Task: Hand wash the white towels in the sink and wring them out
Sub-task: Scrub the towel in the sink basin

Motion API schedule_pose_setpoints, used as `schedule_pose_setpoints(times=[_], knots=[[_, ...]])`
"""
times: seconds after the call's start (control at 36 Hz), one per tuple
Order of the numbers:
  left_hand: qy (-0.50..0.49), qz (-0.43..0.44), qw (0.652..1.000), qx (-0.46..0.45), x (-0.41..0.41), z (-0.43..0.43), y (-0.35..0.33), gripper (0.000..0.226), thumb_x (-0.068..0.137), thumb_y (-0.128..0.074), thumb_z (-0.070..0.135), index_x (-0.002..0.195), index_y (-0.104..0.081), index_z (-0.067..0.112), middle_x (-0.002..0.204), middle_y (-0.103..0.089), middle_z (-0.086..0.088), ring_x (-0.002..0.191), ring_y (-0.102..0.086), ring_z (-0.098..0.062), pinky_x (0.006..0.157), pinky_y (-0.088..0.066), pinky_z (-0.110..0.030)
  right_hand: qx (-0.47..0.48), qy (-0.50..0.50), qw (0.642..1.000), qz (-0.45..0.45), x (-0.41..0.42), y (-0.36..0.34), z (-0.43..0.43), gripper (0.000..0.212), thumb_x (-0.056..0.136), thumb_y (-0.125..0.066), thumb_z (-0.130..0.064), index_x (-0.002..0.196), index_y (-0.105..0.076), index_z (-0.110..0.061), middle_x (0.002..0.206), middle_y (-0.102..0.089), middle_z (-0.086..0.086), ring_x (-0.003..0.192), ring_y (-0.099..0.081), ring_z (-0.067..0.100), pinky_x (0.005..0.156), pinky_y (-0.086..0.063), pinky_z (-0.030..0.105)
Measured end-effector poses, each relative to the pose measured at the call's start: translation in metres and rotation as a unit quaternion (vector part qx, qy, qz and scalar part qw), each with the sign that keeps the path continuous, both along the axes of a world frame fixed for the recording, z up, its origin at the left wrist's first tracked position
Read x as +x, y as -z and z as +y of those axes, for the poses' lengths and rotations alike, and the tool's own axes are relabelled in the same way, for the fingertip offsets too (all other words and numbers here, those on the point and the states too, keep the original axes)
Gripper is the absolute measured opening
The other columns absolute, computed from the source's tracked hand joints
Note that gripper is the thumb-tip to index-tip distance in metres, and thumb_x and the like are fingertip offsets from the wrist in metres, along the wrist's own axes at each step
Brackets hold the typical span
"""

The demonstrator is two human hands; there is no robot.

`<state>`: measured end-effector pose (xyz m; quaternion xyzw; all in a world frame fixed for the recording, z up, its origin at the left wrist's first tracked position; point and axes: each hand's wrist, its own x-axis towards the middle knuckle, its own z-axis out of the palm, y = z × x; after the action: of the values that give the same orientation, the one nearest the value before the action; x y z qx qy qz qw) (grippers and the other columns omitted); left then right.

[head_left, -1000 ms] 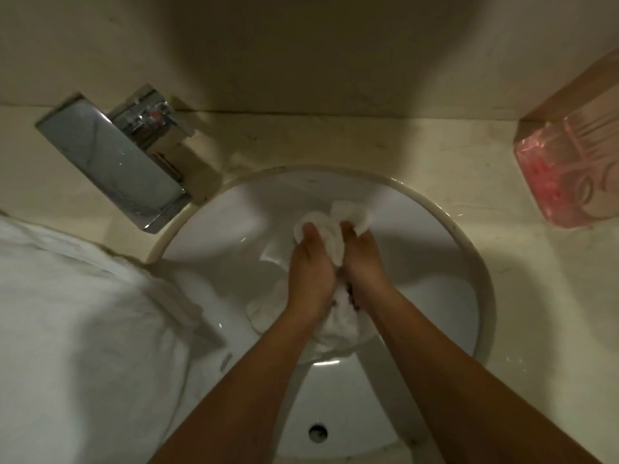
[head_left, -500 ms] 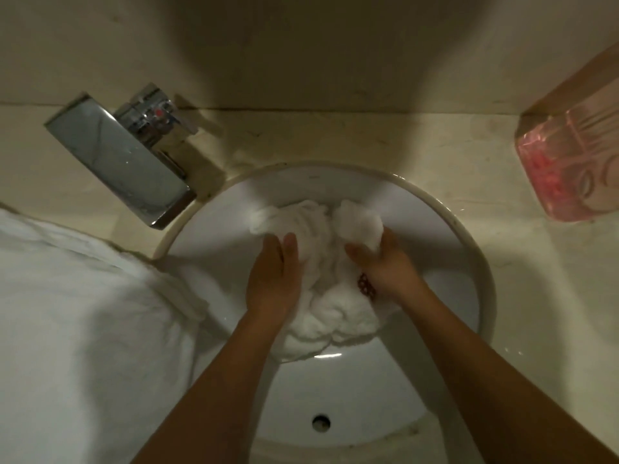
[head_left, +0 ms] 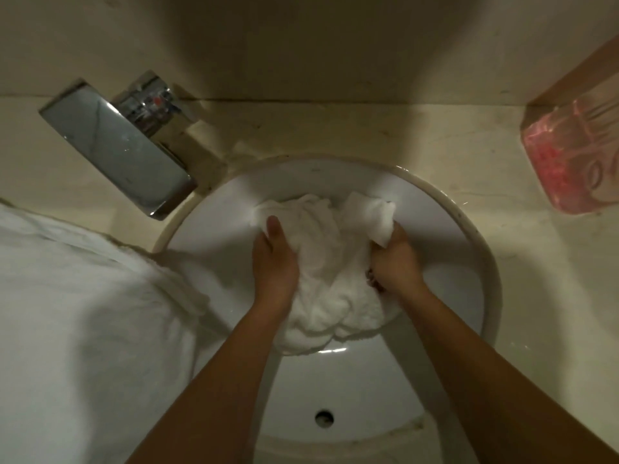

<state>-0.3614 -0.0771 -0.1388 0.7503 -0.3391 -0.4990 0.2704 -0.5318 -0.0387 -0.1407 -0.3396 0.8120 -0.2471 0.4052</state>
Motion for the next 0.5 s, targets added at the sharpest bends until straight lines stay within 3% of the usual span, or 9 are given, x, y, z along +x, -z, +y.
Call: schedule_pose_setpoints(times=[0.06, 0.11, 0.17, 0.19, 0.22, 0.31, 0.39, 0.44, 0.5], knots=[[0.022, 0.030, 0.999, 0.008, -0.015, 0.005, -0.003, 0.061, 0.113, -0.028, 0.052, 0.149, -0.056, 0.011, 0.143, -0.062, -0.006, 0.137, -0.056, -0.026, 0.105, -0.039, -0.026, -0.046, 0.034, 0.993, -0.099, 0.030, -0.008, -0.009, 0.032, 0.108, -0.056, -0.029, 0.137, -0.061, -0.016, 0.119, -0.077, 0.001, 0.108, -0.074, 0.011, 0.090, -0.060, 0.040], [0.060, 0.020, 0.998, 0.017, -0.031, 0.010, -0.001, 0.055, 0.114, -0.028, 0.049, 0.145, -0.058, 0.014, 0.143, -0.064, -0.009, 0.133, -0.058, -0.026, 0.092, -0.037, -0.020, 0.008, 0.084, 0.978, -0.190, 0.060, -0.014, -0.018, 0.073, 0.095, -0.060, -0.063, 0.153, -0.046, -0.020, 0.146, -0.064, 0.007, 0.132, -0.062, 0.025, 0.112, -0.050, 0.047], [0.059, 0.001, 0.998, 0.001, -0.037, 0.011, 0.003, 0.055, 0.114, -0.028, 0.049, 0.137, -0.062, 0.014, 0.134, -0.069, -0.011, 0.125, -0.064, -0.029, 0.087, -0.041, -0.024, 0.040, 0.120, 0.955, -0.267, 0.073, -0.020, -0.019, 0.089, 0.078, -0.052, -0.084, 0.145, -0.053, -0.024, 0.121, -0.072, 0.003, 0.106, -0.071, 0.020, 0.092, -0.059, 0.040], [0.048, 0.008, 0.999, -0.001, -0.037, 0.010, 0.004, 0.059, 0.113, -0.026, 0.053, 0.138, -0.063, 0.015, 0.133, -0.070, -0.010, 0.124, -0.065, -0.029, 0.095, -0.046, -0.029, 0.062, 0.134, 0.941, -0.305, 0.071, -0.027, -0.016, 0.085, 0.085, -0.045, -0.085, 0.142, -0.059, -0.023, 0.102, -0.074, 0.000, 0.087, -0.071, 0.015, 0.076, -0.059, 0.033], [0.042, 0.016, 0.999, 0.001, -0.035, 0.009, 0.004, 0.063, 0.112, -0.024, 0.056, 0.138, -0.065, 0.016, 0.132, -0.071, -0.009, 0.125, -0.065, -0.028, 0.104, -0.048, -0.034, 0.081, 0.150, 0.925, -0.340, 0.065, -0.027, -0.012, 0.077, 0.097, -0.039, -0.079, 0.142, -0.063, -0.021, 0.094, -0.077, 0.001, 0.080, -0.072, 0.014, 0.071, -0.058, 0.029], [0.039, 0.022, 0.999, 0.015, -0.038, 0.011, -0.004, 0.064, 0.113, -0.023, 0.054, 0.132, -0.070, 0.014, 0.125, -0.075, -0.010, 0.120, -0.067, -0.027, 0.102, -0.048, -0.033, 0.080, 0.156, 0.911, -0.373, 0.048, -0.022, -0.006, 0.066, 0.106, -0.036, -0.071, 0.134, -0.072, -0.023, 0.125, -0.077, 0.018, 0.112, -0.073, 0.026, 0.092, -0.058, 0.036], [0.063, 0.035, 0.997, 0.029, -0.050, 0.018, -0.018, 0.062, 0.114, -0.028, 0.048, 0.127, -0.071, 0.006, 0.117, -0.075, -0.009, 0.116, -0.068, -0.023, 0.092, -0.045, -0.024, 0.091, 0.182, 0.924, -0.323, 0.045, -0.018, -0.020, 0.059, 0.105, -0.040, -0.070, 0.128, -0.073, -0.026, 0.126, -0.076, 0.016, 0.117, -0.073, 0.031, 0.107, -0.056, 0.046], [0.104, 0.036, 0.994, 0.016, -0.054, 0.021, -0.021, 0.058, 0.114, -0.031, 0.043, 0.131, -0.070, 0.003, 0.121, -0.074, -0.012, 0.119, -0.066, -0.022, 0.090, -0.042, -0.020, 0.066, 0.188, 0.928, -0.315, 0.045, -0.018, -0.026, 0.053, 0.111, -0.036, -0.059, 0.124, -0.073, -0.023, 0.126, -0.077, 0.011, 0.113, -0.073, 0.023, 0.111, -0.054, 0.041], [0.104, 0.014, 0.994, 0.008, -0.048, 0.015, -0.015, 0.060, 0.114, -0.029, 0.045, 0.133, -0.069, 0.003, 0.126, -0.073, -0.019, 0.121, -0.067, -0.031, 0.091, -0.045, -0.025, 0.059, 0.174, 0.928, -0.325, 0.049, -0.021, -0.020, 0.057, 0.112, -0.034, -0.060, 0.129, -0.072, -0.022, 0.125, -0.077, 0.009, 0.113, -0.074, 0.022, 0.108, -0.055, 0.039]])
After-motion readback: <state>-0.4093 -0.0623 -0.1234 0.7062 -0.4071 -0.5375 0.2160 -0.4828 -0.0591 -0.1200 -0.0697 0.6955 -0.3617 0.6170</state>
